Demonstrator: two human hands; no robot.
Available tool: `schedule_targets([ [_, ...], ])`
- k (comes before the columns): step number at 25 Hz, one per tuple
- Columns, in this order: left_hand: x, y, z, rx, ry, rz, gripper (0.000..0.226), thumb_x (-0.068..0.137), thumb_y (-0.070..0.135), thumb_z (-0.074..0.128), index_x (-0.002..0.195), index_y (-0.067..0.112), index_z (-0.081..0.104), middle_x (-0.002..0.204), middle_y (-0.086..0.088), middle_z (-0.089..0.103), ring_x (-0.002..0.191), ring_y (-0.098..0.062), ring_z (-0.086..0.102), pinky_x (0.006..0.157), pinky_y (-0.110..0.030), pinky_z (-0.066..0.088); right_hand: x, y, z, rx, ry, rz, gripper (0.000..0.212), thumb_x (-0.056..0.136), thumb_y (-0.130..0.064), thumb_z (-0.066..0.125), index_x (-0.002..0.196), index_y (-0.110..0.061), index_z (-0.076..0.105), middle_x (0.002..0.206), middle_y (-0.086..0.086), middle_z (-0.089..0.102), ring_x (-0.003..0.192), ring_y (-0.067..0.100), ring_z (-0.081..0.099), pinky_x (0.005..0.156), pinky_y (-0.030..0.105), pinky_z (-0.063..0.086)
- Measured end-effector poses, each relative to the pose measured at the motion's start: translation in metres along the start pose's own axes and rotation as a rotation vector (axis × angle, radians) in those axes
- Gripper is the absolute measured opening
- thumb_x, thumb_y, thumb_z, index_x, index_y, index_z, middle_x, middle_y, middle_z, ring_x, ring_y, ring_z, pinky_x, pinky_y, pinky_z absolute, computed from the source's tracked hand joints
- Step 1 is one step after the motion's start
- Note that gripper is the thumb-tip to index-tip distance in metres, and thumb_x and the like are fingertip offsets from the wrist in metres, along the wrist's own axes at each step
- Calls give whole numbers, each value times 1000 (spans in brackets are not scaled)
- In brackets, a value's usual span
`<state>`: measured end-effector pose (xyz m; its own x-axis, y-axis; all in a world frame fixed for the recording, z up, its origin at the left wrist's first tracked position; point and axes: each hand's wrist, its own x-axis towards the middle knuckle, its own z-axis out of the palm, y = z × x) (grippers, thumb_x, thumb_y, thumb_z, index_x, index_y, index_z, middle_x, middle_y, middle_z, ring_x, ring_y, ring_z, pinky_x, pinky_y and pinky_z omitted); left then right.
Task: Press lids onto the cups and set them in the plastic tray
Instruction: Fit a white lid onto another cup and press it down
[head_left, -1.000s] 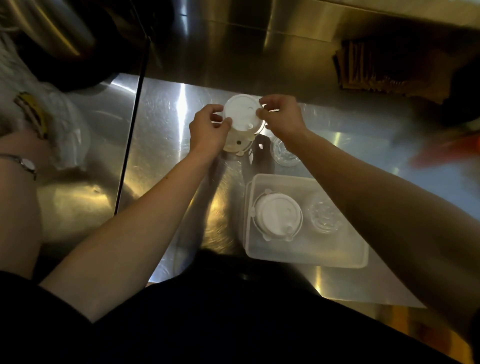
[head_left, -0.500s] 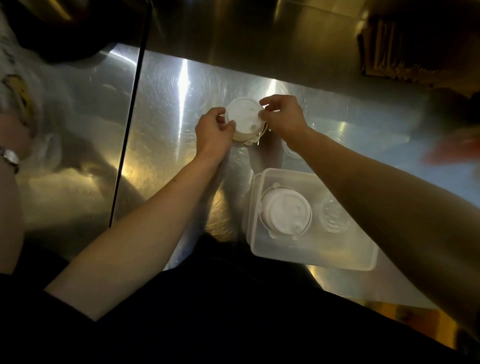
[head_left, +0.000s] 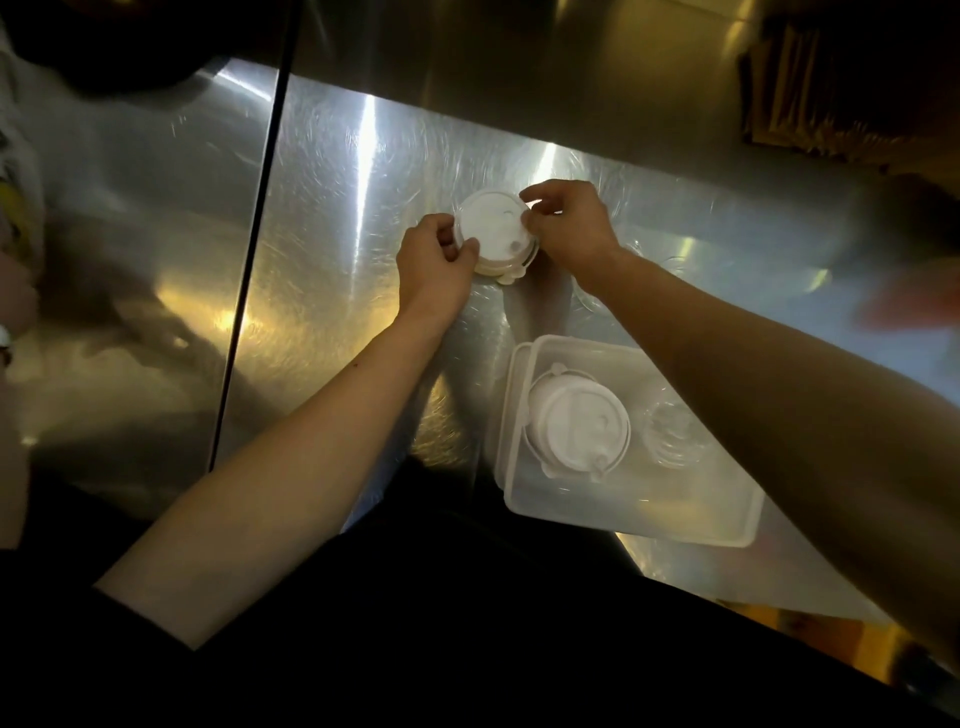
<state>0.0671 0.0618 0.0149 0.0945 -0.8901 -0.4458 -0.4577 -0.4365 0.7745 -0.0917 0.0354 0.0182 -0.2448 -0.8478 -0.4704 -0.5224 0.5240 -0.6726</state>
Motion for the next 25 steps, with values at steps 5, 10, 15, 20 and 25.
schedule_targets([
  [5, -3, 3, -2, -20, 11, -24, 38, 89, 18, 65, 125, 11, 56, 125, -7, 62, 107, -14, 62, 79, -8, 45, -3, -2, -1, 2, -18, -21, 29, 91, -11, 61, 120, -14, 67, 116, 9, 68, 106, 21, 64, 88, 27, 53],
  [10, -11, 5, 2, -39, 22, -40, 40, 87, 20, 70, 123, 9, 56, 125, -7, 63, 111, -18, 63, 92, -21, 49, -3, -6, -2, -2, -62, -44, 33, 92, -8, 62, 124, -15, 65, 120, 8, 66, 112, 22, 61, 94, 28, 51],
  [15, -12, 5, 4, -62, 36, -48, 38, 86, 18, 70, 122, 9, 58, 123, -6, 65, 110, -18, 63, 91, -21, 50, -2, -7, -2, -28, -72, -60, 35, 90, -7, 64, 124, -16, 65, 120, 8, 66, 109, 20, 61, 91, 24, 49],
  [20, -11, 3, 4, -51, 40, -17, 41, 91, 14, 64, 131, 10, 55, 129, -7, 62, 115, -19, 61, 96, -23, 49, -3, -3, -1, 5, -61, -44, 33, 87, -10, 68, 119, -18, 67, 116, 7, 67, 103, 19, 62, 83, 23, 51],
  [25, -10, 3, 5, -47, 39, 11, 38, 94, 14, 59, 132, 13, 56, 131, -6, 62, 118, -18, 61, 97, -24, 48, -8, 4, 0, 49, -30, -40, 30, 83, -11, 73, 112, -18, 68, 110, 5, 68, 102, 20, 64, 84, 27, 54],
])
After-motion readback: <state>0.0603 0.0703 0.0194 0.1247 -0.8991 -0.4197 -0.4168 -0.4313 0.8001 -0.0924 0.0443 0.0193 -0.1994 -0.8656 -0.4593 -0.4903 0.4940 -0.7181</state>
